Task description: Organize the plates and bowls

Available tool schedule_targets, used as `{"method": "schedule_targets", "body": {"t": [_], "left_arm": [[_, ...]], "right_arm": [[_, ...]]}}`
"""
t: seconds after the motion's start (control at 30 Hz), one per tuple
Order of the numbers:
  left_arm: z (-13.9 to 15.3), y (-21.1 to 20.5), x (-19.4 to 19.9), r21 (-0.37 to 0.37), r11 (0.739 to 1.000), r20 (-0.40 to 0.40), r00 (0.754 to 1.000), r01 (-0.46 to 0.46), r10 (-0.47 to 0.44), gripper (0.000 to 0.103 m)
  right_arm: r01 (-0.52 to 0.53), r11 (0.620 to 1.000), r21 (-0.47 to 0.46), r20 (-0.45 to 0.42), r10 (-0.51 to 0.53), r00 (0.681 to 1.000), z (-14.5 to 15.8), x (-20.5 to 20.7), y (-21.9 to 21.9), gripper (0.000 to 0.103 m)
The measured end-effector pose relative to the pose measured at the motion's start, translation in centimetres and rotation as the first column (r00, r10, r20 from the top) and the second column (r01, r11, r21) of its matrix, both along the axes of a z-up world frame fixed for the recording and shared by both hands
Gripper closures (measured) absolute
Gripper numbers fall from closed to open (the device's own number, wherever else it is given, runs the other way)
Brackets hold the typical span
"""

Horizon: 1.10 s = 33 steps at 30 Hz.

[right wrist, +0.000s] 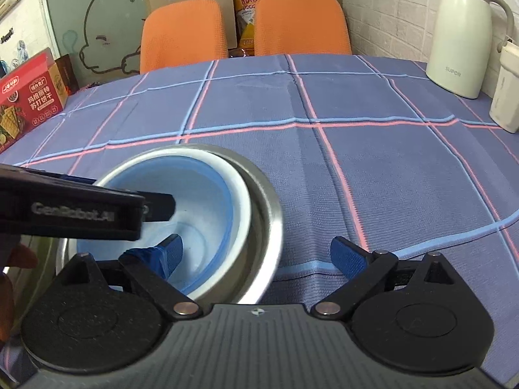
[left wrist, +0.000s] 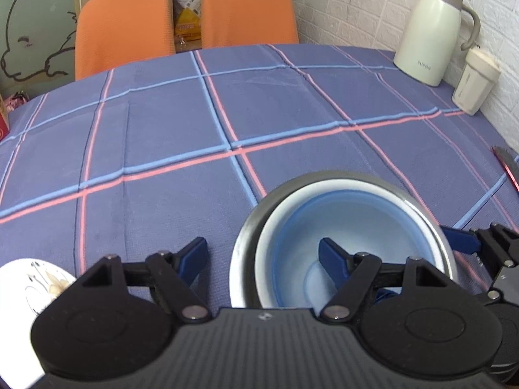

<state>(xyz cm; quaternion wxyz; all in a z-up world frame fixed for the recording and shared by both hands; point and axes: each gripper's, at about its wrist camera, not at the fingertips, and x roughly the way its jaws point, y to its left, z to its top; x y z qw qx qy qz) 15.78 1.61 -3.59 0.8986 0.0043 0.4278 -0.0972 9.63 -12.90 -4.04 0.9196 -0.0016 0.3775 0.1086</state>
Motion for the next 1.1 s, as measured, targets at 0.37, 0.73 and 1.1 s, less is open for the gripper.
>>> {"method": "schedule_targets", "body": {"t": [0.37, 0.73, 1.1], "left_arm": [[-0.2, 0.1, -0.1, -0.007, 1.000, 0.000, 1.000, 0.022, -0.022, 0.025], [-0.2, -1.1, -0.8, -0.048, 0.994, 0.006, 0.996, 0.093, -0.093, 0.034], [3.3, -1.5, -1.8, -0.073, 0.992, 0.053, 0.994, 0.102, -0.099, 0.038]], "right_arm": [[-0.016, 1.000, 0.019, 0.020, 0.015, 1.000, 0.0, -0.2, -0.2, 0.014], [-0.098, 0.989, 0.110, 0.048, 0.093, 0.995, -0.1, -1.0, -0.3, 0.023], [-0.083, 0.987, 0.138, 0.035, 0.079, 0.996, 1.7, -1.8, 0.6, 0.032]]}}
